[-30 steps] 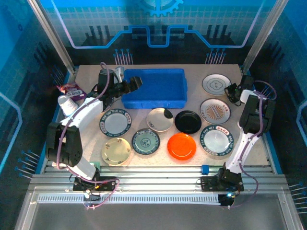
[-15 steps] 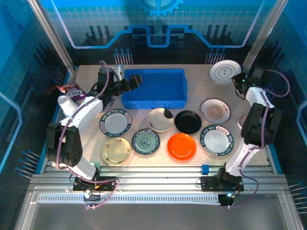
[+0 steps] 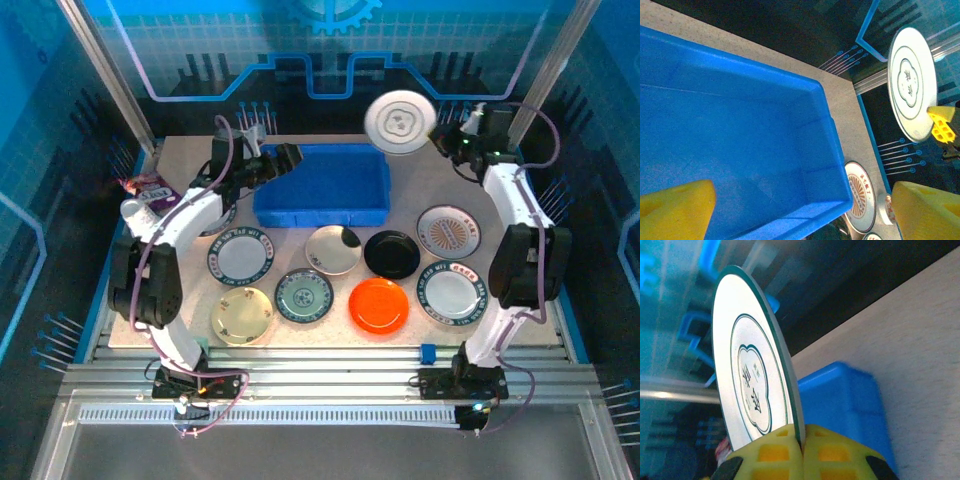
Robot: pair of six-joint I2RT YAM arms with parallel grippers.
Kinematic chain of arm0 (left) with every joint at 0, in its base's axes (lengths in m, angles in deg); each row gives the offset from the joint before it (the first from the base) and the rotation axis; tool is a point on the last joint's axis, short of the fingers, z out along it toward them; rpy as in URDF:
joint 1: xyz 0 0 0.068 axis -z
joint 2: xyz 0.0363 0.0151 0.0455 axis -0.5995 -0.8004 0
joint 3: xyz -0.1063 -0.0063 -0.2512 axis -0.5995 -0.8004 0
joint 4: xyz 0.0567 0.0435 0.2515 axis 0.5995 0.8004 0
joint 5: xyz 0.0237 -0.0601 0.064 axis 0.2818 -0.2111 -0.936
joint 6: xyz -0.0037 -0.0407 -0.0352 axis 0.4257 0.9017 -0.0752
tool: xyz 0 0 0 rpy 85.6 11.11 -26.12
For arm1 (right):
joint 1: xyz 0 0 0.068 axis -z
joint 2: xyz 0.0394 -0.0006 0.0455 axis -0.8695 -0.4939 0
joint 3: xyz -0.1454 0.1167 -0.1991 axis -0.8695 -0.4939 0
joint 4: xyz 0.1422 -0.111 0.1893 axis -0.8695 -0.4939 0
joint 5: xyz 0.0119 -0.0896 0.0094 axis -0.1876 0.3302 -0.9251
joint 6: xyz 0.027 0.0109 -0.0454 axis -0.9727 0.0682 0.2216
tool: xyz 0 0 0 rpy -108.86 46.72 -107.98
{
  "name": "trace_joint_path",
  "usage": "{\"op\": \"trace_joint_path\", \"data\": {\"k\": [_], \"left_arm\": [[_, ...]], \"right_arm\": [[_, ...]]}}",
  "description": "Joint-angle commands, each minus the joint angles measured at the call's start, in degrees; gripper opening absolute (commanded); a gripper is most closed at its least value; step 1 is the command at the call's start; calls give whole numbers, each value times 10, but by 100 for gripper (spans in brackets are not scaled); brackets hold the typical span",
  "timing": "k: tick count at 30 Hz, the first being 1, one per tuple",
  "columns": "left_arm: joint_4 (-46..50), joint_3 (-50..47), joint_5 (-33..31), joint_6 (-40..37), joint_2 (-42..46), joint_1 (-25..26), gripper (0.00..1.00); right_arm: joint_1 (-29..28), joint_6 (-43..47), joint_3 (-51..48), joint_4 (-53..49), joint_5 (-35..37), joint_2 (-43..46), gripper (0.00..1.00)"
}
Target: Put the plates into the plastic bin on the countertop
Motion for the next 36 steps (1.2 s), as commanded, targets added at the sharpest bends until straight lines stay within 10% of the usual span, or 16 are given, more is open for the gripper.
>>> {"op": "trace_joint_path", "data": {"k": [1, 16, 19, 21, 24, 30, 36], "left_arm": [[-14, 44, 29, 13, -36, 5, 90], [-68, 83, 79, 68, -128, 19, 81], [-66, 93, 86, 75, -142, 19, 56], [-59, 106, 92, 84, -154, 19, 6], [-42, 125, 94, 90, -167, 20, 0], [10, 142, 63, 64, -170, 21, 0], [82, 170, 20, 16, -178, 37, 0]], "right_arm": [[-37, 9, 21, -13, -57, -29, 0], [-137, -7, 40, 13, -116, -76, 0], [-145, -10, 45, 14, -128, -81, 0], [-147, -5, 47, 5, -126, -83, 0], [-149, 5, 46, -10, -111, -83, 0], [-126, 43, 6, -67, -33, -37, 59], [-55, 44, -98, -46, 8, 51, 64]]}}
